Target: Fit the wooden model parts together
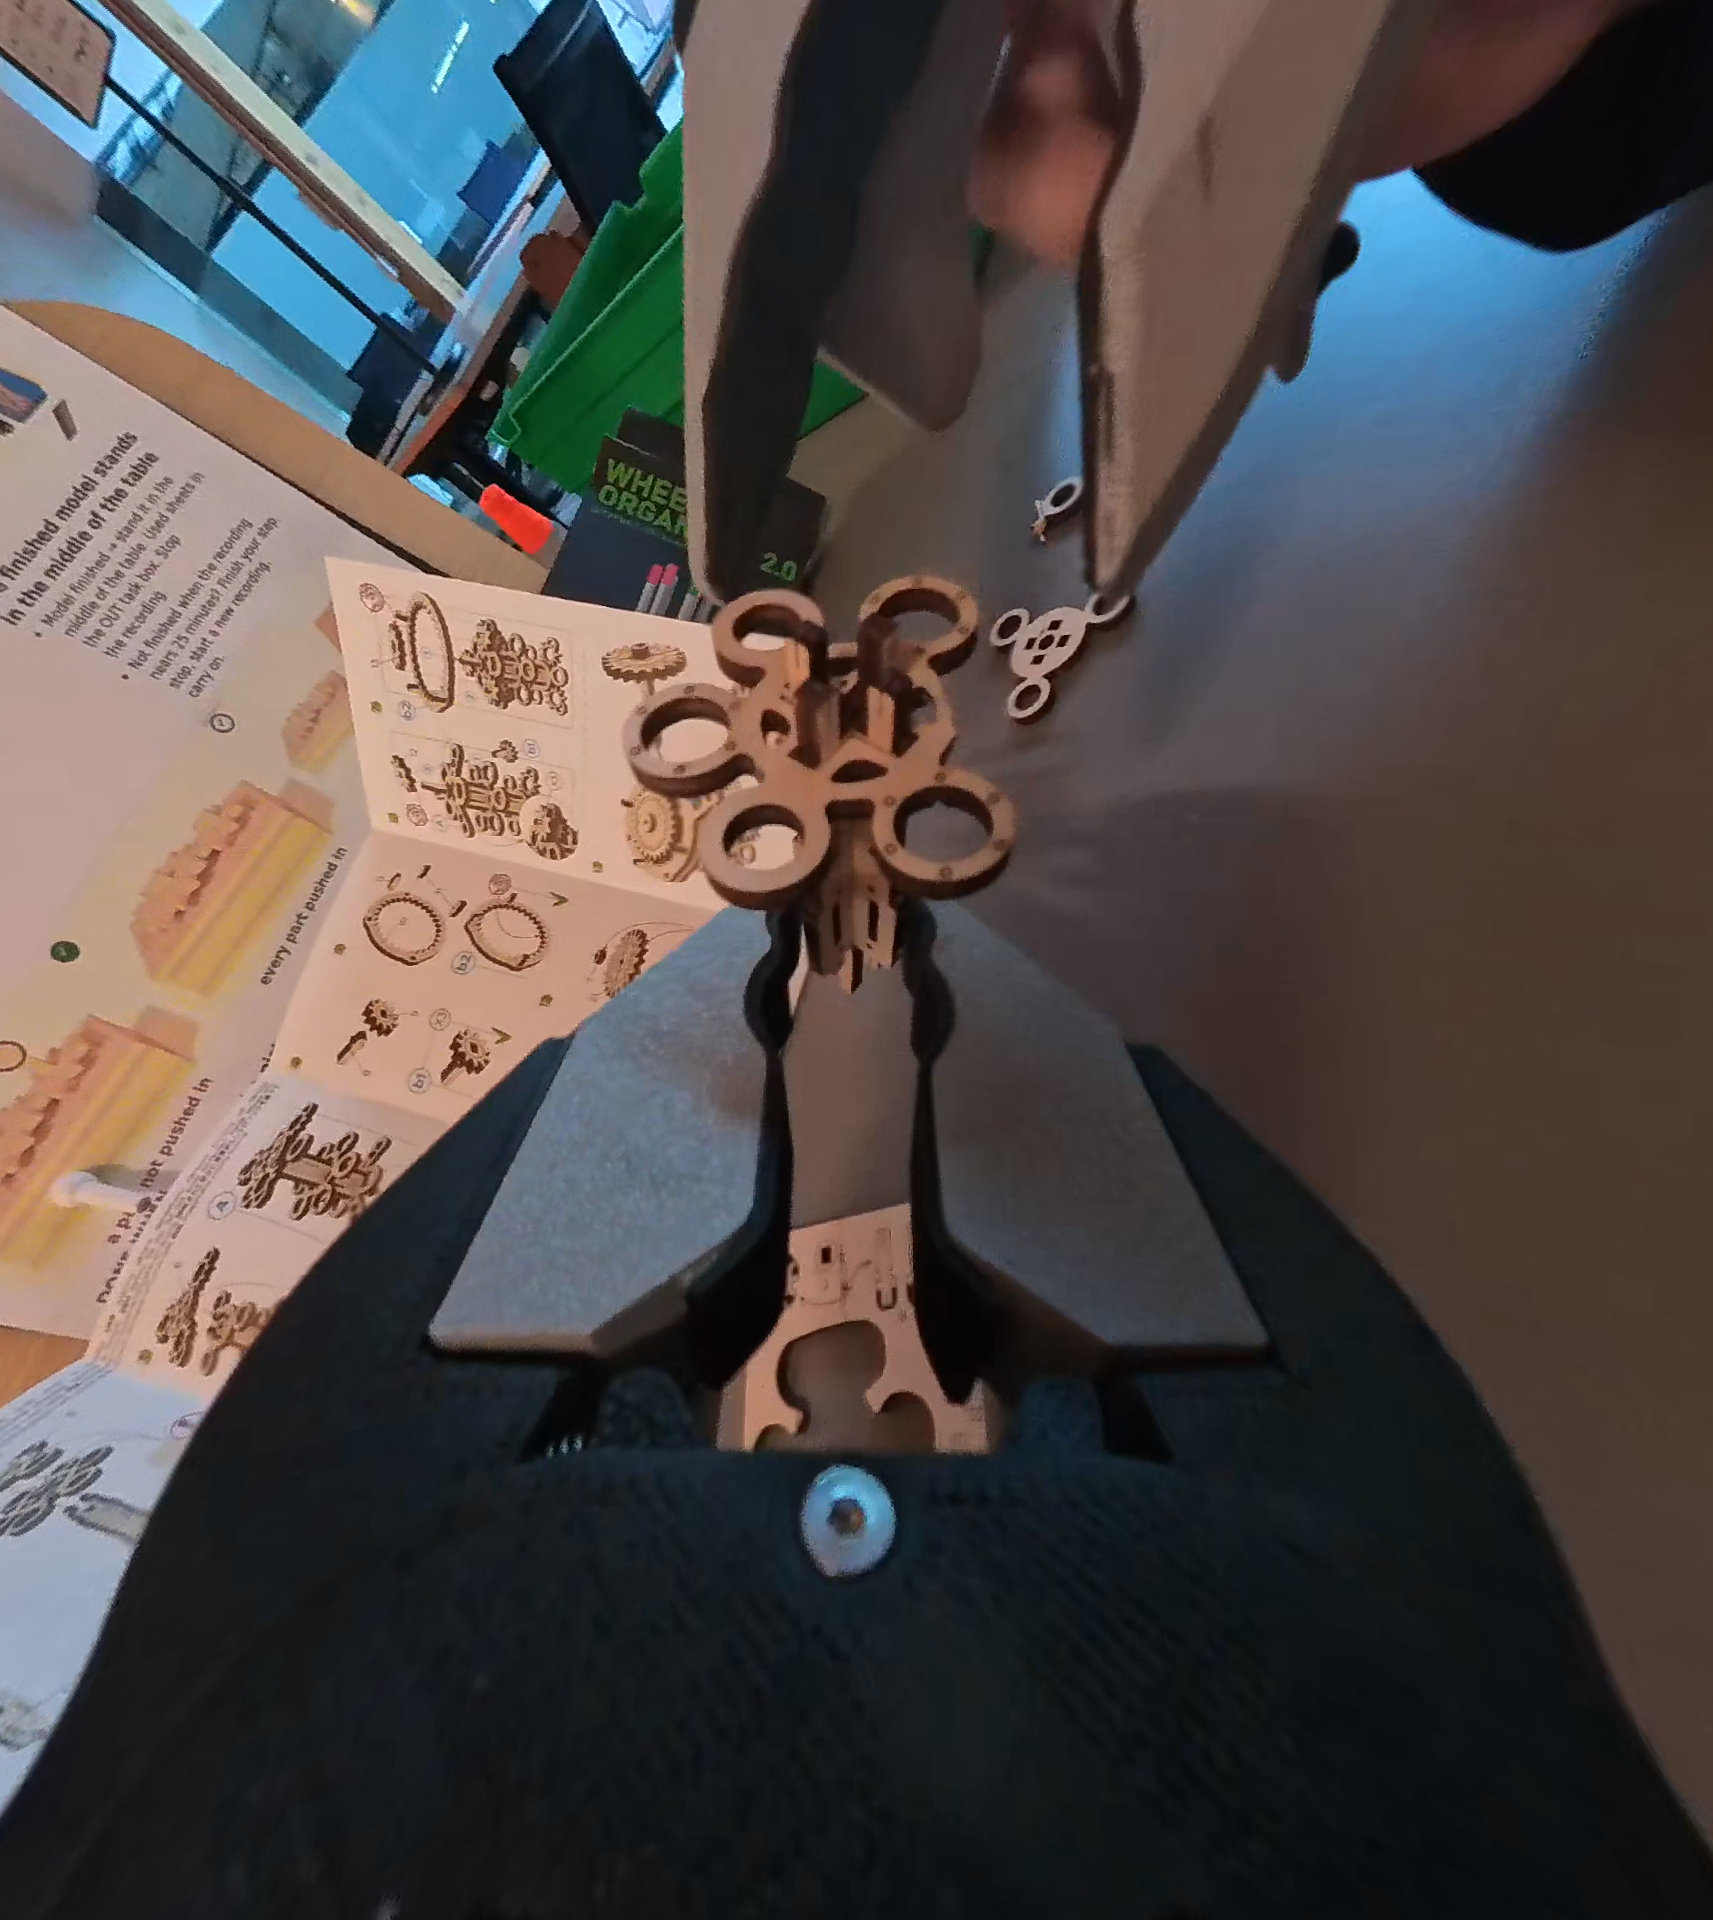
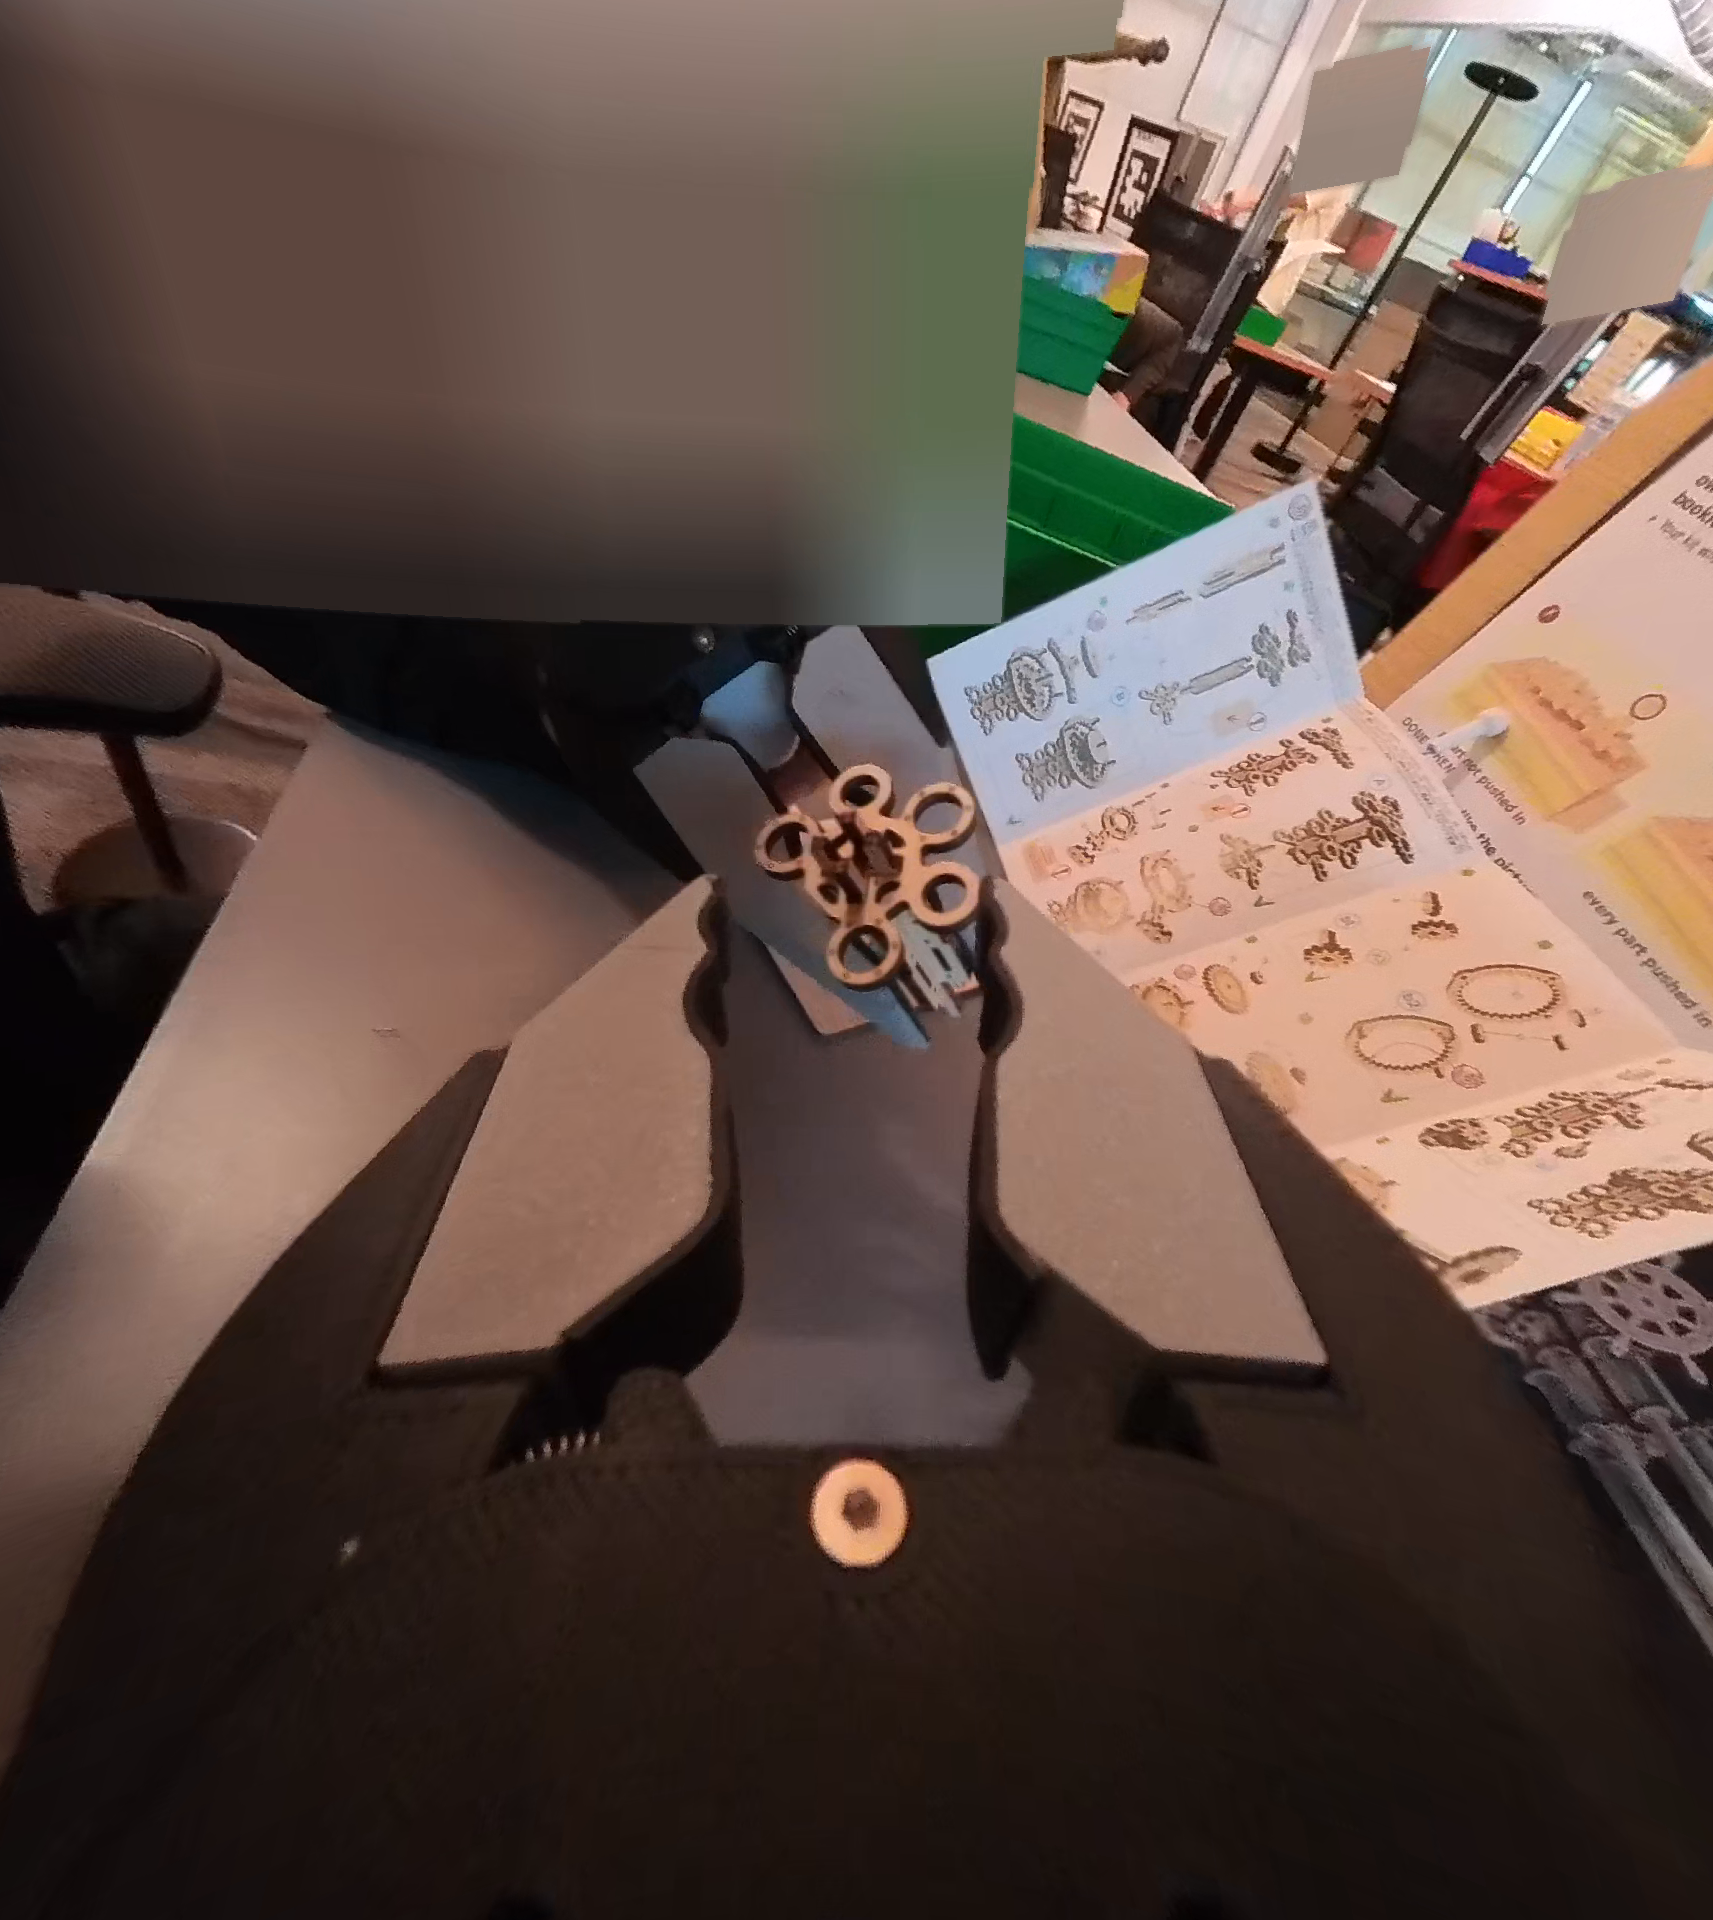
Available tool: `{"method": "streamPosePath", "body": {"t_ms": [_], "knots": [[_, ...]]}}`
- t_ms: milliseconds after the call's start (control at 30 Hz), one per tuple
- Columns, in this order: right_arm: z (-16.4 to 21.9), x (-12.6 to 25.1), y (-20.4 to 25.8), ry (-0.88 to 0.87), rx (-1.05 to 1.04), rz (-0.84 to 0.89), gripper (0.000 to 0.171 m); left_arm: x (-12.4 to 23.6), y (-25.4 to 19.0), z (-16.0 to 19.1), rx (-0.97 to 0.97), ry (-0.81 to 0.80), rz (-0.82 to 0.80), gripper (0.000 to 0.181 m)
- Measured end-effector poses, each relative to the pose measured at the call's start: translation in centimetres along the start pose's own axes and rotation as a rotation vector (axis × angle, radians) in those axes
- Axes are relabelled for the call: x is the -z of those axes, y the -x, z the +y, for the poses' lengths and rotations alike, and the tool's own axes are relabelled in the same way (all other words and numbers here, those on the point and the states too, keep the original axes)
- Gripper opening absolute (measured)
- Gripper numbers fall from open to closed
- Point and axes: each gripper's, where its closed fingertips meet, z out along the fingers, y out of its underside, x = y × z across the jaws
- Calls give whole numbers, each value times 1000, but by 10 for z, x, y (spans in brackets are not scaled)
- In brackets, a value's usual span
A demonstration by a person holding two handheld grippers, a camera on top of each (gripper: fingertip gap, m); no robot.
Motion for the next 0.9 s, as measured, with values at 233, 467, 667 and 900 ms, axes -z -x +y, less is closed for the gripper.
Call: {"method": "streamPosePath", "body": {"t_ms": [233, 467, 667, 900], "knots": [[1, -1, -1, 61, 47, 64, 42, -3, 0, 5, -29, 40, -16, 16], [0, 14, -30, -22, -205, 74, 40, -7, -42, -2, 396, -9, 465, 16], [2, 39, -64, -176, -593, -11, 23, 13, -33, -21, 801, -137, 782, 17], [9, 38, -66, -184, -681, -51, 33, 74, -27, -65, 870, -516, 1202, 16]]}}
